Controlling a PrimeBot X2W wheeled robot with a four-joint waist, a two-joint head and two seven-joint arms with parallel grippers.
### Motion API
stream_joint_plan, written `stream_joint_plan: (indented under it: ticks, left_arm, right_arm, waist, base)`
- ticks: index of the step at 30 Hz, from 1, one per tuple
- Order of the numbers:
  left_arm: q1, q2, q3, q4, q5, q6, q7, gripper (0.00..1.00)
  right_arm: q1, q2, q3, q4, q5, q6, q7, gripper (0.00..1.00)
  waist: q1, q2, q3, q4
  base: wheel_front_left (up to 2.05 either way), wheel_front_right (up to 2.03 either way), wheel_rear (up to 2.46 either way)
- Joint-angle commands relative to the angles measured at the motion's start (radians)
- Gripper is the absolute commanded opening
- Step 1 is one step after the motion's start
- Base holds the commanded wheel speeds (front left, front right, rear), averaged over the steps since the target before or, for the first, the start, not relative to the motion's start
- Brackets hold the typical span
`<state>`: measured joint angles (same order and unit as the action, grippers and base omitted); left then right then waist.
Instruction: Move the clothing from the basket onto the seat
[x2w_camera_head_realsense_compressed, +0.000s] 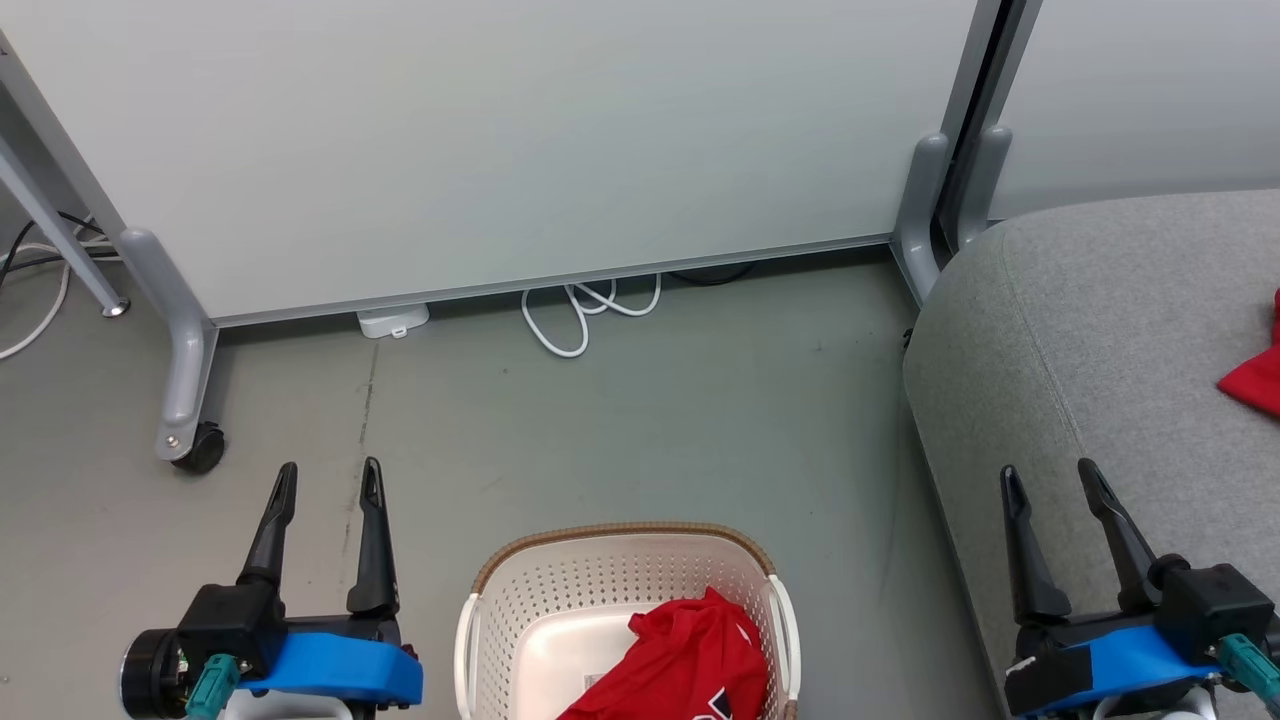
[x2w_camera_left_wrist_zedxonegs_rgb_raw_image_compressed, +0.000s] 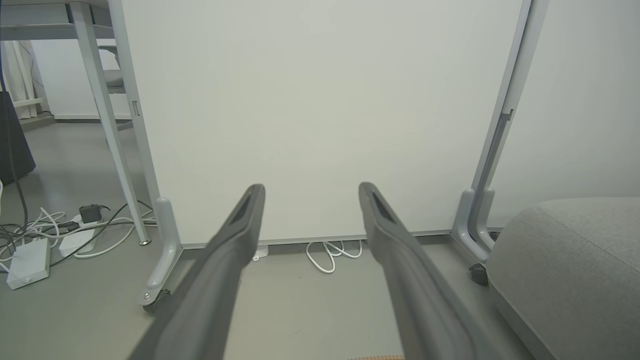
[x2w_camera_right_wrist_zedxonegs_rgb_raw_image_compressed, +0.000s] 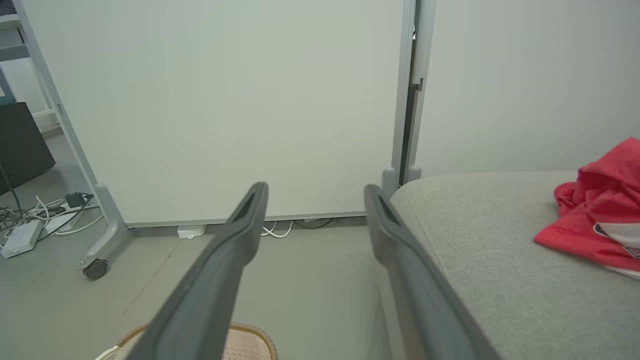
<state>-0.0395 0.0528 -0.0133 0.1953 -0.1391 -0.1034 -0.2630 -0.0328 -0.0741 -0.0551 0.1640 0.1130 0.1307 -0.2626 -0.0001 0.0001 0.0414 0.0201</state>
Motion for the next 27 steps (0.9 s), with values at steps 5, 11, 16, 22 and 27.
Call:
stream_joint_plan:
  ticks: [5,11,16,22,27]
  left_arm:
    - [-0.001,-0.003,-0.002,0.003,0.010,-0.009,-0.003,1.00]
    - [-0.053,-0.002,-0.051,0.025,0.027,-0.021,-0.003,1.00]
    - [-0.140,0.003,-0.114,0.084,0.042,-0.028,-0.003,1.00]
    - [-0.271,0.038,-0.239,0.189,0.022,-0.027,-0.003,1.00]
    - [-0.397,0.084,-0.372,0.290,-0.009,-0.027,-0.003,1.00]
  right_arm:
    - [0.013,0.006,0.004,0.005,0.002,0.000,-0.003,1.00]
    - [-0.009,0.007,0.007,0.005,0.005,0.000,-0.003,1.00]
    - [-0.045,0.009,0.012,-0.003,0.006,0.000,-0.003,1.00]
    - [-0.103,0.011,0.026,-0.014,0.015,0.000,-0.003,1.00]
    - [-0.167,0.013,0.038,-0.028,0.023,0.000,-0.003,1.00]
  waist:
    - [0.0001,-0.0001,-0.003,0.003]
    - [0.0001,-0.0001,0.015,0.001]
    - [0.0001,-0.0001,0.056,-0.011]
    - [0.0001,-0.0001,0.148,-0.049]
    - [0.0001,-0.0001,0.255,-0.089]
  base:
    - [0.00,0.00,0.00]
    - [0.00,0.00,0.00]
    - [0.00,0.00,0.00]
    - [0.00,0.00,0.00]
    - [0.00,0.00,0.00]
